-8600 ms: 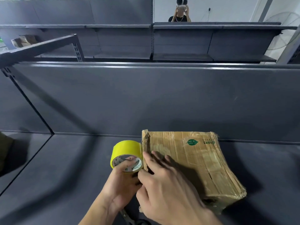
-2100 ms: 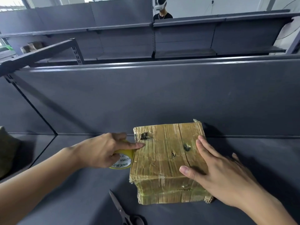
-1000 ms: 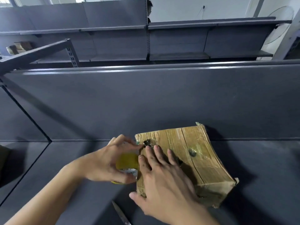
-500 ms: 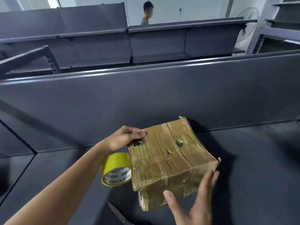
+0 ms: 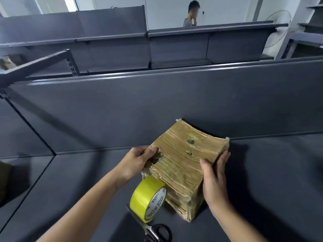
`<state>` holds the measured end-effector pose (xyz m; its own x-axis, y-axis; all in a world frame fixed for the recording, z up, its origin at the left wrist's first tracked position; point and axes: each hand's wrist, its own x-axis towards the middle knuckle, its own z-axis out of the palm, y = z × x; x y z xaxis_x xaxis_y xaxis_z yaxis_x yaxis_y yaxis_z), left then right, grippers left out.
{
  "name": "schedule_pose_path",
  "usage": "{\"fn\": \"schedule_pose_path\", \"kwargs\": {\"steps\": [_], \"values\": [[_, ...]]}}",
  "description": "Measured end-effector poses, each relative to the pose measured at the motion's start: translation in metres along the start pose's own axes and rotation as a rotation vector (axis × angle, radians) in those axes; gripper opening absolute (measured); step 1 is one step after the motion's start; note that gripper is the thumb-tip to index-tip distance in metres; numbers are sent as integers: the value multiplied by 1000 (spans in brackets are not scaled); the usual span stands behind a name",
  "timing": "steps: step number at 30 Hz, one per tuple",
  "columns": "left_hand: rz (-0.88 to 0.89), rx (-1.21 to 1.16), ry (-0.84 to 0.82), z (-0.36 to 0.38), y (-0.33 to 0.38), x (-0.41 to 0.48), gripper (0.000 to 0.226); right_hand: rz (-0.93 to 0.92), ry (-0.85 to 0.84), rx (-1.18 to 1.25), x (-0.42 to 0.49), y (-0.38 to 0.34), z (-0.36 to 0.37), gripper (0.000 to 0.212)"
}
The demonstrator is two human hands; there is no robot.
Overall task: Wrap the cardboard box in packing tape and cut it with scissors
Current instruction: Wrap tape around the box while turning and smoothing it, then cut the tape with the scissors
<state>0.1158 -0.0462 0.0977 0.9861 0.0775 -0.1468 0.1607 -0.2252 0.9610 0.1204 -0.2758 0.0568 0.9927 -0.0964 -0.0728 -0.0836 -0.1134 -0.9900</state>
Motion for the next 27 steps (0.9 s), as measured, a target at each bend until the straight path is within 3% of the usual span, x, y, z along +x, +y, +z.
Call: {"fn": "schedule_pose_path", "kwargs": {"steps": [3,6,9,11,16,18,20,27], "values": [[-36,-25,68,8,-2,-16,35,-23,-63,103,14,5,-9,109],[-52,-20,110,18,-4,-31,33,-49,-178,109,29,1,-21,89],[-51,-73,213,33,-4,-43,31,-48,-238,-30,40,-18,-31,34],[-64,-125,305,45,-6,-48,33,-29,-286,-169,46,-36,-35,17],[-68,-241,528,72,-8,-62,39,24,-419,-400,59,-70,-31,14],[-81,-268,576,81,-8,-65,42,9,-440,-436,66,-76,-25,42],[-95,-309,623,90,-8,-66,42,15,-461,-410,76,-79,-19,57],[-211,-535,644,131,8,-77,36,-51,-620,-487,107,-86,-11,53]]}}
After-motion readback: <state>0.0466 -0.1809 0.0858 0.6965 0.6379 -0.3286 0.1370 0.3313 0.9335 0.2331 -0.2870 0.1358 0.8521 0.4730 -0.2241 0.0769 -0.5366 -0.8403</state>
